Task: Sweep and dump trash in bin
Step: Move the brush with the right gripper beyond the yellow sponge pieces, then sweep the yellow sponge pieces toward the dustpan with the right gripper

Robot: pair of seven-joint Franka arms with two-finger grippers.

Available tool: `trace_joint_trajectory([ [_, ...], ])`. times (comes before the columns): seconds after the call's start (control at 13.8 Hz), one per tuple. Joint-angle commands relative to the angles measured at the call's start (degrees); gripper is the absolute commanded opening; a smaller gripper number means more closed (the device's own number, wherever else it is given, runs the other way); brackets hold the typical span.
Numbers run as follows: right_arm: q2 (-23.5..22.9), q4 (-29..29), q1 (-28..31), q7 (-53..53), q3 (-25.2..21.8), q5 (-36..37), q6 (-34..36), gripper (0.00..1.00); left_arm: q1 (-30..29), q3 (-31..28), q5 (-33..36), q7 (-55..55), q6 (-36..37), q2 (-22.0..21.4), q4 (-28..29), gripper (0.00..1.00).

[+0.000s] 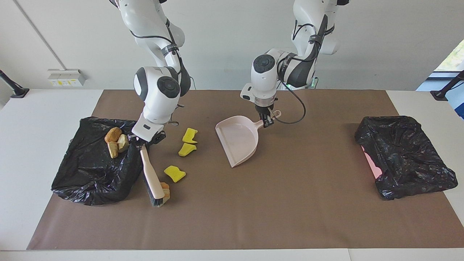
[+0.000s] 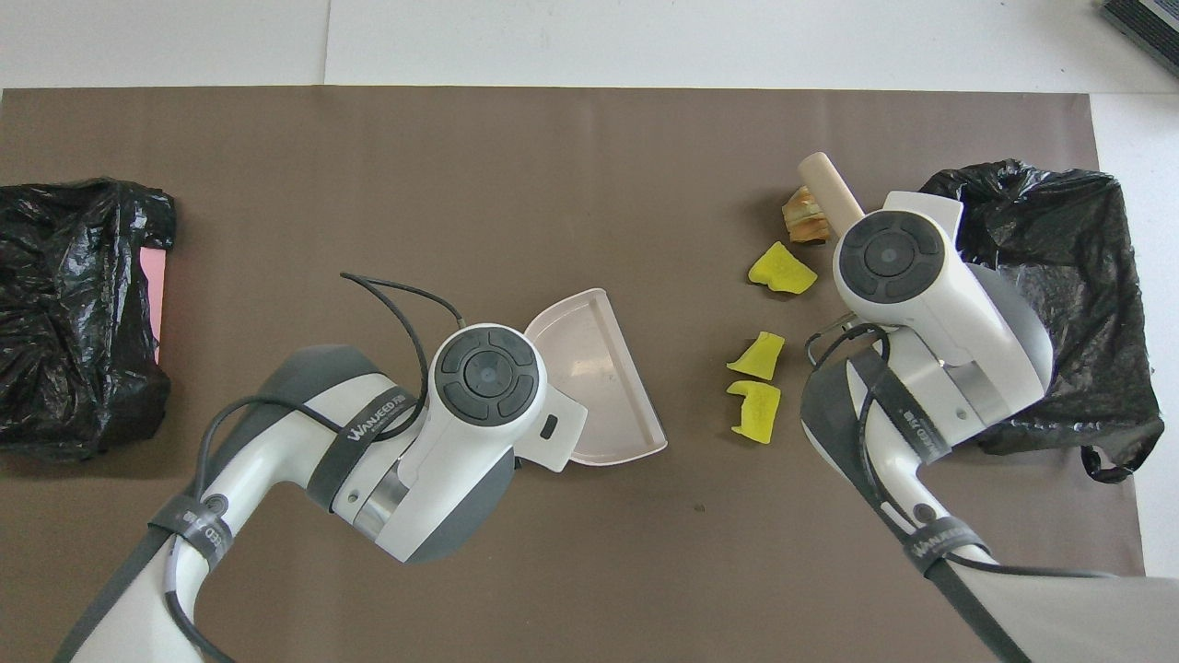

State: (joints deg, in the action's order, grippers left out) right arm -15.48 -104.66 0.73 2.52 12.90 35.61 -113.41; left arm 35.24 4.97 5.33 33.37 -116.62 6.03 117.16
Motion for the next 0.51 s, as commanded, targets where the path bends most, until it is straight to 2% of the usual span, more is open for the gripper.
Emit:
trace_joint_trajectory([
  [0.0, -4.81, 4.37, 0.59, -0.68, 0.72, 1.66, -1.19, 0.00, 2.64, -0.66, 0.82, 0.82, -3.17, -2.51, 4.39, 0.00],
  [0.22, -7.28, 4.55, 0.59, 0.38, 0.72, 1.57, -3.14, 0.00, 2.90, -0.75, 0.82, 0.38, -3.44, -2.60, 4.48, 0.00],
  [0.43, -6.76, 2.80, 0.50, -2.94, 1.16, -0.53, 1.77, 0.00, 2.99, -0.66, 0.82, 0.38, -3.79, -2.60, 4.48, 0.00],
])
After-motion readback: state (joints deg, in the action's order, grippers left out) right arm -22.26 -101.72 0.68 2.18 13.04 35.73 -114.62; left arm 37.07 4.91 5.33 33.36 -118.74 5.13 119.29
